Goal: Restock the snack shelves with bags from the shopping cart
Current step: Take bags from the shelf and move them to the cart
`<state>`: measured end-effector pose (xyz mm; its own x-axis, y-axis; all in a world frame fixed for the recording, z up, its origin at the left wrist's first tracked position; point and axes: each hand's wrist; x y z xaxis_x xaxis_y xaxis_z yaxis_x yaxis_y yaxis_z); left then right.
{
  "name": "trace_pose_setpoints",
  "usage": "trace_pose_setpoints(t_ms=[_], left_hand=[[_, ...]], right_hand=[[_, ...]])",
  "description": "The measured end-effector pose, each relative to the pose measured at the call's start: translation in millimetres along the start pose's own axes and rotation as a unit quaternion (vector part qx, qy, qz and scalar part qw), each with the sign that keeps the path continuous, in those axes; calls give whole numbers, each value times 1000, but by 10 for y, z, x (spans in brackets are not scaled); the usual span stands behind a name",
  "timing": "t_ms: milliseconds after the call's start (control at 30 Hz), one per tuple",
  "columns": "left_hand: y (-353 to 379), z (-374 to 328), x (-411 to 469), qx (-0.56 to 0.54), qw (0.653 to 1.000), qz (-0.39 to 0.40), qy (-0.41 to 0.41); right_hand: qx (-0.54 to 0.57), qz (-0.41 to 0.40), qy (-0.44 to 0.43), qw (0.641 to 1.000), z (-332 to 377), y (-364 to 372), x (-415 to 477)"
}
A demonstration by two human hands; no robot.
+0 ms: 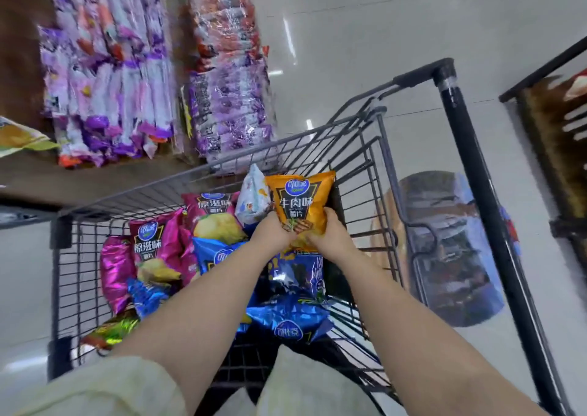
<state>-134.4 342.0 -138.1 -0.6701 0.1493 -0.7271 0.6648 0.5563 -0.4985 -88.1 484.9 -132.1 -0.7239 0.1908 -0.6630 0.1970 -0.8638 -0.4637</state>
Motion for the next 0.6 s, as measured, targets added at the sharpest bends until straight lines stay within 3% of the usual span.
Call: trace_pose_setpoints(t_ms=[200,400,600], left_hand=[[57,-11,-152,-44,998,-37,0],[-66,82,-488,-206,970,-108,66],[-640,490,-991,-350,907,-212,98]], right_hand=[[122,-38,17,992,-11,68,-9],[209,-82,-83,971,69,34,-262],[234,10,-175,956,585,133,-456]])
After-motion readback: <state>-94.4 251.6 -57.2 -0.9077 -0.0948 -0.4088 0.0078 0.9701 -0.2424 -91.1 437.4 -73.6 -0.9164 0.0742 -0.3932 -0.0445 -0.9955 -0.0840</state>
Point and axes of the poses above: each hand's wrist, its own x-axis towards the middle knuckle, its own y-axis out of the palm, z = x × y, and after that the axes turned 1 degree about x, right-handed
